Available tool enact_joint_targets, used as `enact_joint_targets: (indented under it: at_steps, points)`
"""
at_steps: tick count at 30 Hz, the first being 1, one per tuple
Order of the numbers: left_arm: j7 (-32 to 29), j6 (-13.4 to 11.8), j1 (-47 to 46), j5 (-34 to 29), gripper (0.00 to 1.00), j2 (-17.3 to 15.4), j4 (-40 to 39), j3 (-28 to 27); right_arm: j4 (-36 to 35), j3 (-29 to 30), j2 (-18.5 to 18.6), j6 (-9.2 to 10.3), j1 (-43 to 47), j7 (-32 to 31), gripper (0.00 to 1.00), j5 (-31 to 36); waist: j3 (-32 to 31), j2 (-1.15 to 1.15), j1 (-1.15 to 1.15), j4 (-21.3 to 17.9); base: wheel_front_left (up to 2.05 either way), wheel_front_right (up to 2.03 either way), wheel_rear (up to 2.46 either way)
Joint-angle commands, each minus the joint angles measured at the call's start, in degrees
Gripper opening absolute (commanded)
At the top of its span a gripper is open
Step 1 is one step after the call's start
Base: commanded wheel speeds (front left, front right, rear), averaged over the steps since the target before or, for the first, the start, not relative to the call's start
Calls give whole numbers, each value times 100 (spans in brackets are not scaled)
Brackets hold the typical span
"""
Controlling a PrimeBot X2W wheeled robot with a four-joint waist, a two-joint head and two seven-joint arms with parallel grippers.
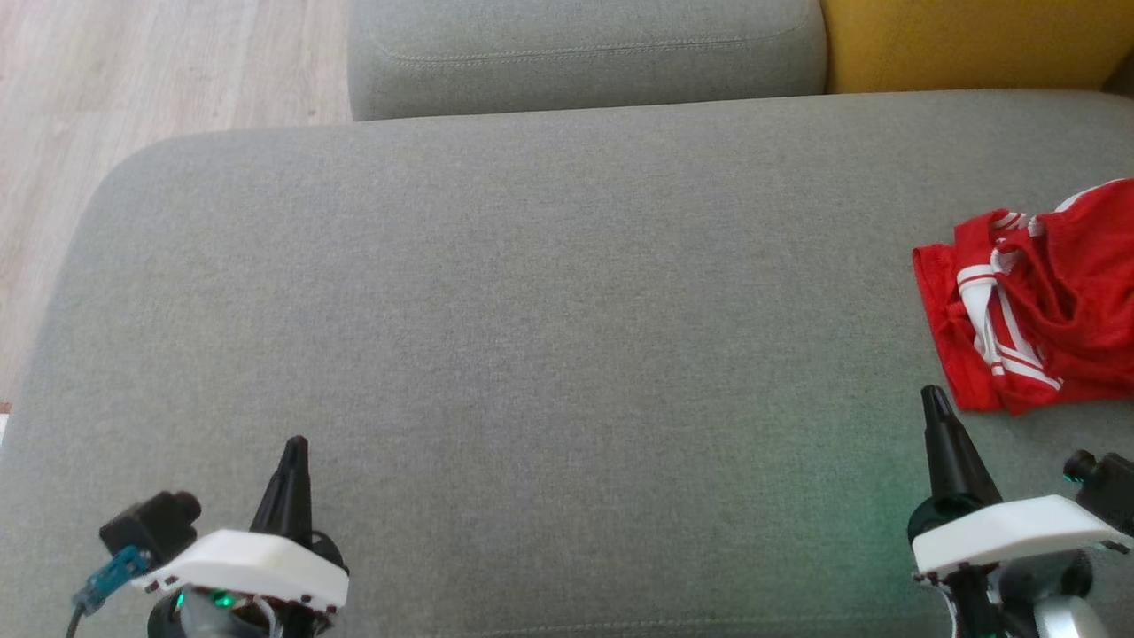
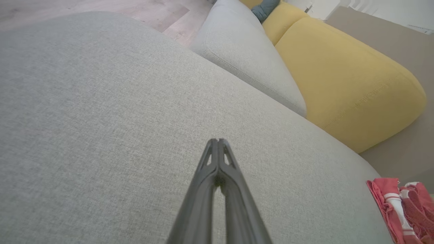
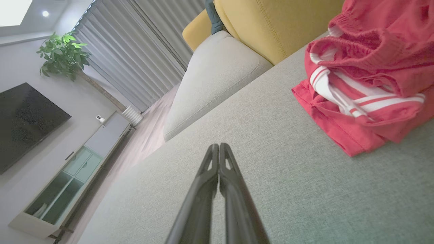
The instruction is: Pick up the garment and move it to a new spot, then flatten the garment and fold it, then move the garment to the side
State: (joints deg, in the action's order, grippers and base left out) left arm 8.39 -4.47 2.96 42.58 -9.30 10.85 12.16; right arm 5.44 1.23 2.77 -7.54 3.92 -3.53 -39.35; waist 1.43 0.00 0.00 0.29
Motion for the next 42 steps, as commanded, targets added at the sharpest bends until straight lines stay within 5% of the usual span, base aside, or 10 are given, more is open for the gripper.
enact_joint_targets:
  at_steps: [1, 42]
  points:
    - [-48, 52, -327, 179, 0, -31, -147, -173, -150, 1, 121, 2, -315, 29, 0, -209, -2, 0, 0, 0, 0, 0, 0]
    - [-678, 631, -613, 2700, 0, 221, 81, -908, 352, 144, 155, 4, -656, -35, 0, -2880, -64, 0, 0, -15, 0, 0, 0]
